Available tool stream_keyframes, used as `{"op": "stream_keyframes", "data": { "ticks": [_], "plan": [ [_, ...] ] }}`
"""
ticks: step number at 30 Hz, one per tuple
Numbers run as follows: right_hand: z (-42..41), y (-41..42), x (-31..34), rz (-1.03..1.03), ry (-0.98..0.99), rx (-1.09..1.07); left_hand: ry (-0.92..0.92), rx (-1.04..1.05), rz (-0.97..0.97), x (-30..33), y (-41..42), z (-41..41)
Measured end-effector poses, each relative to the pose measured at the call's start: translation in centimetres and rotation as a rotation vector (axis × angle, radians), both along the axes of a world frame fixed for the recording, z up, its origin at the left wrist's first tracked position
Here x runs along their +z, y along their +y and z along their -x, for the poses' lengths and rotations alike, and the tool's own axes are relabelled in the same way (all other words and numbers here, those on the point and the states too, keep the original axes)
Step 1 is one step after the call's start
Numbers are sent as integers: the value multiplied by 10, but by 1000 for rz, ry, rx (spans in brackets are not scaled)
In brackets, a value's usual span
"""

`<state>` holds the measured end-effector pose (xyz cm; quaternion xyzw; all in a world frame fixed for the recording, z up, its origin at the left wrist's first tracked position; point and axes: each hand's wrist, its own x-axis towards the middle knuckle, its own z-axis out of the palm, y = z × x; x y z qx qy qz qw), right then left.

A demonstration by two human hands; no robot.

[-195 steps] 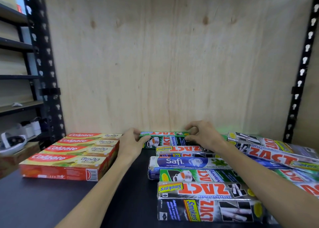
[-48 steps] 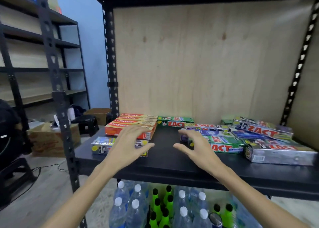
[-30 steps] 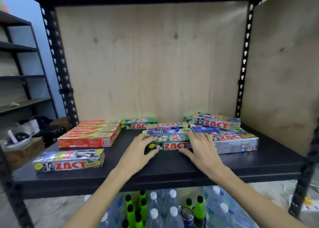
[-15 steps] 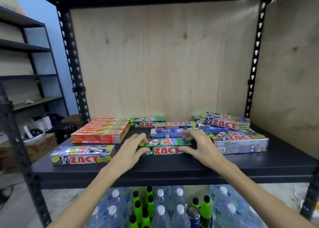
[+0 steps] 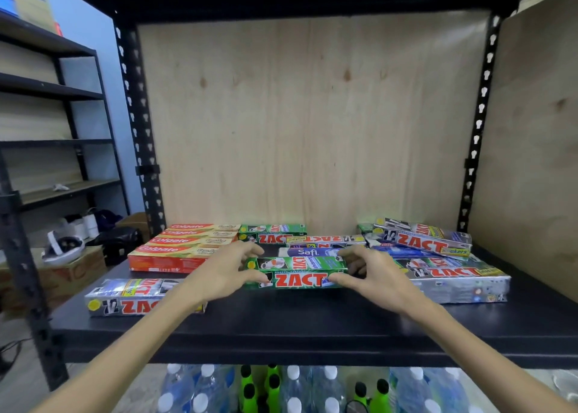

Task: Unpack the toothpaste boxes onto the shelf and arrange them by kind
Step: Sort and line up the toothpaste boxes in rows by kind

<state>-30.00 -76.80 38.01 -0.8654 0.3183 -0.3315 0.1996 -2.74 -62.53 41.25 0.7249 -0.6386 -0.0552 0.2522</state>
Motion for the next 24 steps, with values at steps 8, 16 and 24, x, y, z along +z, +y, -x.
{"op": "stream_keyframes", "data": {
  "ticks": [8, 16, 24],
  "plan": [
    [-51, -54, 45, -21, -62, 24, -5, 2, 140, 39, -56, -54],
    [-110, -104, 33, -77, 26, 29, -1, 75, 133, 22, -110, -94],
    [-124, -112, 31, 21, 126, -6, -38, 88, 155, -1, -119, -105]
  ]
}}
